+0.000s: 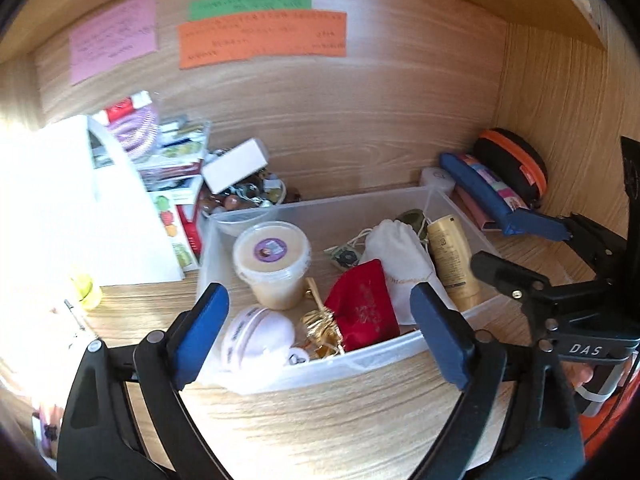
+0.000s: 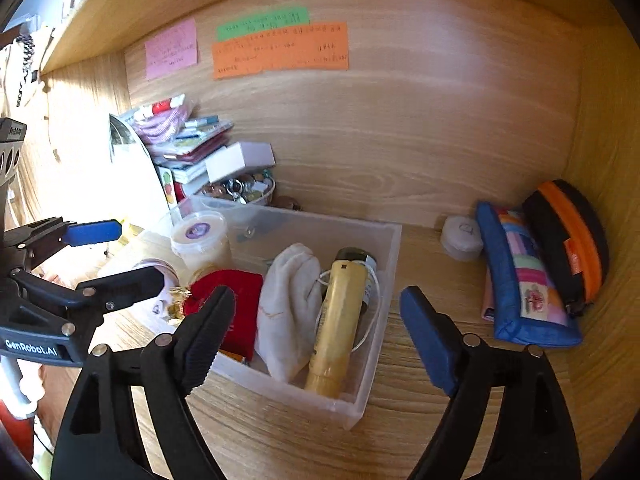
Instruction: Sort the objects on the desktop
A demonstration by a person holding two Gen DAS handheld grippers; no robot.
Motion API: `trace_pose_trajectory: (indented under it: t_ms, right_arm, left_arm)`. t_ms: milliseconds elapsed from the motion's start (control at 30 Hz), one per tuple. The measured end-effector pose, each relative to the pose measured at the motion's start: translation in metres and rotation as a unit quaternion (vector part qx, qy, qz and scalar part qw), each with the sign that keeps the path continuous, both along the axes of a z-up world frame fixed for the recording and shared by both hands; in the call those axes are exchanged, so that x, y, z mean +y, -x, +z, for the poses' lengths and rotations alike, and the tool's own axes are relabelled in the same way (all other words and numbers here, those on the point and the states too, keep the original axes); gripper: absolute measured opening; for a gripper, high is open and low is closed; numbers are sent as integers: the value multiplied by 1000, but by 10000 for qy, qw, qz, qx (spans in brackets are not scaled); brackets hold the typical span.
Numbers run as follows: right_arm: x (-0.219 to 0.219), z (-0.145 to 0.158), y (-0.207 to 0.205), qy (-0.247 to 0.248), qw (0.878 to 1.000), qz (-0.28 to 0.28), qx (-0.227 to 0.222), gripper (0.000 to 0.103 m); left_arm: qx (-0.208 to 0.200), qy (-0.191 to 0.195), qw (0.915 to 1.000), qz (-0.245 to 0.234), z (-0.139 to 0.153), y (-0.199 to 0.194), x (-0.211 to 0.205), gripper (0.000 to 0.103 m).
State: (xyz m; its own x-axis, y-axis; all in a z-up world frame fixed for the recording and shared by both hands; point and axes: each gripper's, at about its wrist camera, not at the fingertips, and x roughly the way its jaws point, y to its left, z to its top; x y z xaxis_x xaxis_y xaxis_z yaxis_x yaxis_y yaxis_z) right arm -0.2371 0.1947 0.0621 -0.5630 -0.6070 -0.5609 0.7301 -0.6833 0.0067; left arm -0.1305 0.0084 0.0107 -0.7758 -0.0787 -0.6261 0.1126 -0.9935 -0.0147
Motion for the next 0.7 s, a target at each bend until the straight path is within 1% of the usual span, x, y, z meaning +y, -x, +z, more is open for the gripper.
trace_pose_trajectory:
  t_ms: [100,167,233,400,567,700]
  right_arm:
    - [5,10,-13,-2,9998,-97,198,87]
    - [9,16,-23,32,9994,-157,313,99]
    - [12,19,-31,68,9989,-205,417,102]
    - [15,27,-55,114,9981,-188,580,103]
    - [16,32,-76,141,9973,-190,689,103]
    - [21,33,-91,204,9971,-234,689,103]
  left_arm:
    - [162,59,9998,137,9,-15,-3,96]
    - [244,70,9995,175,13,-24,-4,96]
    - [311,89,9992,223,17,-34,-4,97]
    - [466,114,9984,312,24,-58,-6,99]
    - [625,282,9966,447,30,-80,-4,99]
    - [731,377,9951,550,30,-96,0,99]
